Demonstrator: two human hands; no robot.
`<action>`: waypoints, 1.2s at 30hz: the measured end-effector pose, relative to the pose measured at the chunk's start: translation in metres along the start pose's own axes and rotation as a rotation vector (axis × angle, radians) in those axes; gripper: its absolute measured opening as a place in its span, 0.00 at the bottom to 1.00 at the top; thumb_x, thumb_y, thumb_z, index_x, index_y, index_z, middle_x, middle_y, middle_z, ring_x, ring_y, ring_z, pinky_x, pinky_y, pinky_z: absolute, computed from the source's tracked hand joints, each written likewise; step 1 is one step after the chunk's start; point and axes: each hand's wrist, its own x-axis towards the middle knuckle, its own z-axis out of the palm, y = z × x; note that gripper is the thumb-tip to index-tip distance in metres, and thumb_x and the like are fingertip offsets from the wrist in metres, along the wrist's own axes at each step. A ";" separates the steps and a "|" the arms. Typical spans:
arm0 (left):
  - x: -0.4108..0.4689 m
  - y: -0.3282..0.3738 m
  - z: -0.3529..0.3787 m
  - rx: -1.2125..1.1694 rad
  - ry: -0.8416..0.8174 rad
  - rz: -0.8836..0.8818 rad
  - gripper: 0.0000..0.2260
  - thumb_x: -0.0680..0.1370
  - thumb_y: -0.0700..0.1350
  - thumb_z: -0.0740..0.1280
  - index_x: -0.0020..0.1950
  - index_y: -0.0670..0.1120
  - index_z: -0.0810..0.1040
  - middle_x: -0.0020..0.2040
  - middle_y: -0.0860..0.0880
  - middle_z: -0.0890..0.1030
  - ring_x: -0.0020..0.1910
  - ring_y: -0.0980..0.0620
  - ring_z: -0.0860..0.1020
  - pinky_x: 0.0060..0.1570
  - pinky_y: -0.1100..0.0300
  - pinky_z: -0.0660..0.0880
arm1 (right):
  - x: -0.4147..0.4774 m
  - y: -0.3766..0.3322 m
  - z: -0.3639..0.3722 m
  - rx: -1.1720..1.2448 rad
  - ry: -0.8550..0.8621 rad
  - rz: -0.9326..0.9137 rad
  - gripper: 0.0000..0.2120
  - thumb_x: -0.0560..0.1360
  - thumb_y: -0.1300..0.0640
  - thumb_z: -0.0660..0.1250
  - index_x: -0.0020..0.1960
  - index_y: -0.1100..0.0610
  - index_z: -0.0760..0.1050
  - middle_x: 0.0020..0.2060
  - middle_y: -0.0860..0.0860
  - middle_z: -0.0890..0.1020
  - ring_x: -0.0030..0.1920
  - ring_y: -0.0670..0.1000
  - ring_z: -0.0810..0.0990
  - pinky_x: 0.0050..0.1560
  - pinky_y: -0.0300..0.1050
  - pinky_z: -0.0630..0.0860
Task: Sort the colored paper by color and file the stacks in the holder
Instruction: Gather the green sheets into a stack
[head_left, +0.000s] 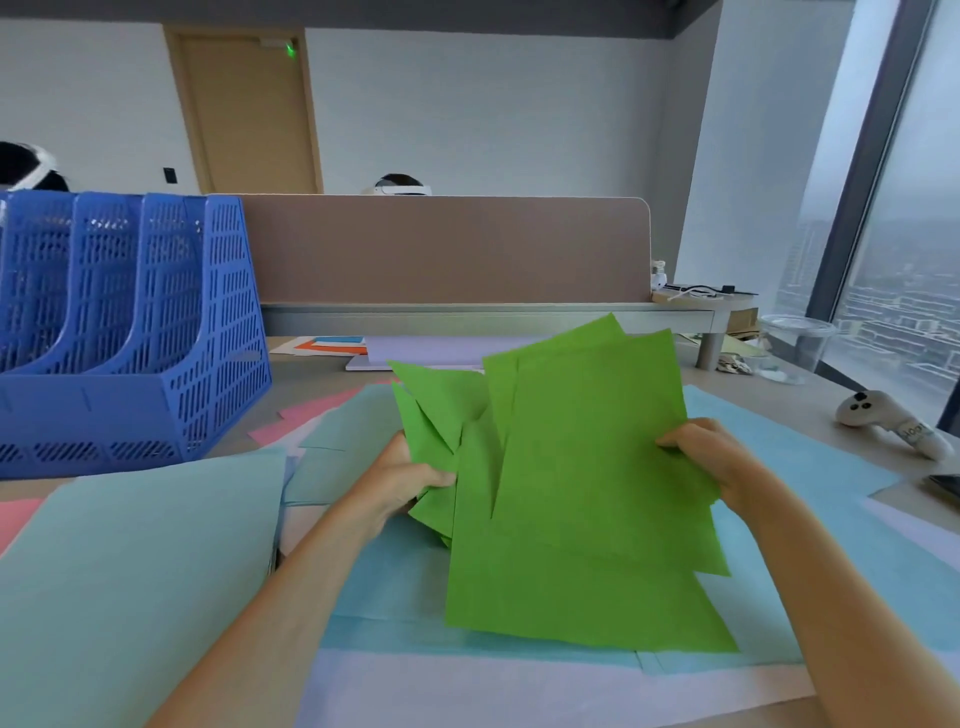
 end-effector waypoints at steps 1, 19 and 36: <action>0.000 0.001 0.000 0.019 0.018 0.006 0.24 0.69 0.31 0.72 0.63 0.43 0.71 0.55 0.45 0.82 0.53 0.48 0.81 0.51 0.53 0.78 | -0.002 -0.001 0.000 -0.056 -0.001 0.002 0.06 0.76 0.65 0.63 0.51 0.66 0.76 0.40 0.61 0.82 0.38 0.57 0.81 0.44 0.53 0.80; 0.001 0.004 -0.007 -0.199 -0.056 -0.085 0.29 0.66 0.23 0.64 0.65 0.40 0.68 0.59 0.37 0.79 0.57 0.38 0.78 0.50 0.49 0.77 | -0.004 0.003 0.016 0.116 -0.057 -0.004 0.12 0.73 0.74 0.66 0.55 0.65 0.74 0.49 0.61 0.82 0.47 0.59 0.81 0.51 0.55 0.80; 0.042 0.040 0.020 0.283 0.260 -0.207 0.38 0.73 0.48 0.74 0.75 0.37 0.58 0.74 0.39 0.64 0.72 0.40 0.65 0.67 0.50 0.65 | -0.008 0.003 0.031 0.080 -0.050 -0.047 0.15 0.72 0.75 0.57 0.54 0.64 0.74 0.47 0.64 0.82 0.43 0.62 0.82 0.47 0.61 0.80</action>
